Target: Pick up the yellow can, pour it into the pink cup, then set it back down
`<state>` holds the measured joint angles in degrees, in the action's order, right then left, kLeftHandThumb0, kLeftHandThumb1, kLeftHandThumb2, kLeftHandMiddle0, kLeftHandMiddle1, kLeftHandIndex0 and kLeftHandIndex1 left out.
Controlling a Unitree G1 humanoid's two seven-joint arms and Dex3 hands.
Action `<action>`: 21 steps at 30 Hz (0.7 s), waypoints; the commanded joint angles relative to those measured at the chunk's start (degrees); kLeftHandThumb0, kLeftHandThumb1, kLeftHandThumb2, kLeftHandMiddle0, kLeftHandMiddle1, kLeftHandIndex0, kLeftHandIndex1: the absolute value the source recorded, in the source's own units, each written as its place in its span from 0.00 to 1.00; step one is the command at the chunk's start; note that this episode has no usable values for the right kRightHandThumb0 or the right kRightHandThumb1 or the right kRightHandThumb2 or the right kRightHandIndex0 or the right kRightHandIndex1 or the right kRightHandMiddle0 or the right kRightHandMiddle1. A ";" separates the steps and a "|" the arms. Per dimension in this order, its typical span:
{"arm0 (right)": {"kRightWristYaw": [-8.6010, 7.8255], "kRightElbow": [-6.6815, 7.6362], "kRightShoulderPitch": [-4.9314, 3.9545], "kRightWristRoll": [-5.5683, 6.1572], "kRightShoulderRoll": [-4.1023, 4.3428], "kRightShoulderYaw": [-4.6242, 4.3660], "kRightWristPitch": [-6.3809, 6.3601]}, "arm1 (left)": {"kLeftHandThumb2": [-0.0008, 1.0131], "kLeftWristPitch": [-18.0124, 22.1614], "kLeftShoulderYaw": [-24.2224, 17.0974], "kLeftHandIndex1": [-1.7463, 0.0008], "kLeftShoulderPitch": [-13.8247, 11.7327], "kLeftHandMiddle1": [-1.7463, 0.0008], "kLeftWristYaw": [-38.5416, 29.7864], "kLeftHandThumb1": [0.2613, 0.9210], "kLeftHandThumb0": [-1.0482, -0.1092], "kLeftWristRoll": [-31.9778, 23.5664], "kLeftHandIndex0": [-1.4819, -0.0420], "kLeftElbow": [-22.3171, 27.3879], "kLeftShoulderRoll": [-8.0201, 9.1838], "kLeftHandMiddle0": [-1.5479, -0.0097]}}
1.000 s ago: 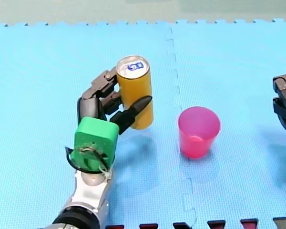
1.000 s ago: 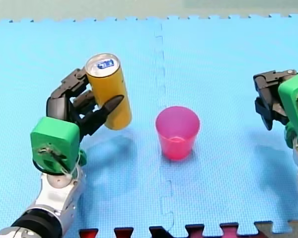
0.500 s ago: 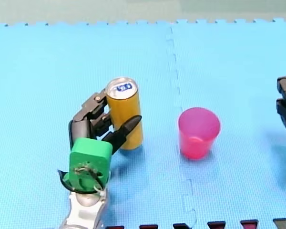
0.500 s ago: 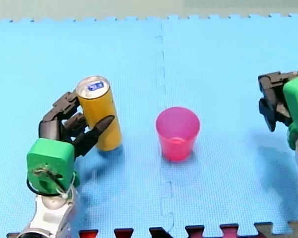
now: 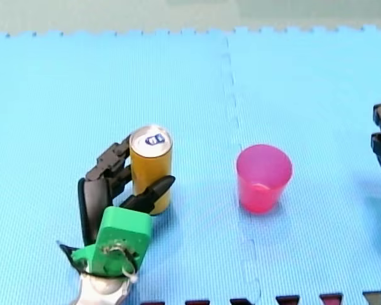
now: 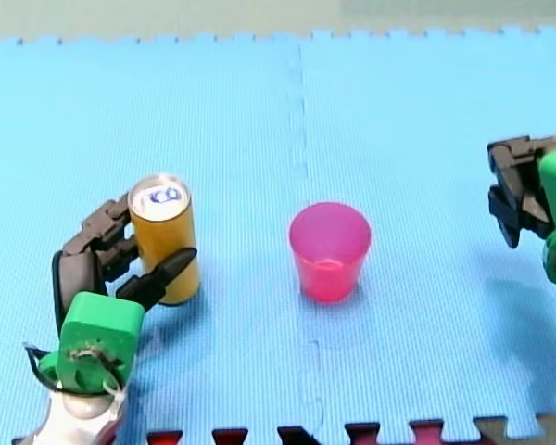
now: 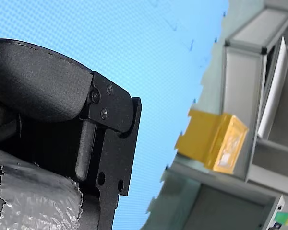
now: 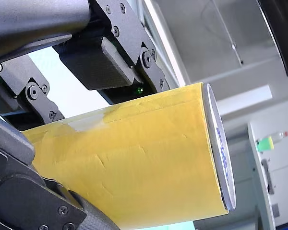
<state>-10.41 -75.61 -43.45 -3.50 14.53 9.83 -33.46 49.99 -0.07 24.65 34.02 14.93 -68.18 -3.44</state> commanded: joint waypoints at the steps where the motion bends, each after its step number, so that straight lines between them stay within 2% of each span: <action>1: -0.48 -0.04 -0.27 0.33 0.50 0.34 -0.14 | 0.00 0.61 0.10 1.00 0.43 0.99 1.73 0.99 0.68 0.60 0.25 -0.72 0.68 0.19; 7: -1.21 -0.22 -0.58 0.49 0.83 0.76 0.06 | 0.00 1.02 1.13 1.00 1.06 0.99 4.60 0.99 0.68 2.08 0.25 -1.38 0.90 0.19; 12: -1.00 -0.29 -0.62 0.40 1.01 0.90 -0.04 | 0.00 1.18 1.77 1.00 1.54 0.99 6.01 0.99 0.68 2.93 0.26 -1.60 0.91 0.19; 21: 0.40 -0.38 -0.84 -0.81 1.53 0.20 -0.06 | 0.01 0.79 2.36 1.00 2.02 1.00 6.88 1.00 0.68 3.10 0.26 -1.65 0.63 0.19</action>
<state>-10.19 -75.97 -43.87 -4.20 15.63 10.11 -33.45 50.61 2.29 26.17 40.66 18.06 -69.84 -2.92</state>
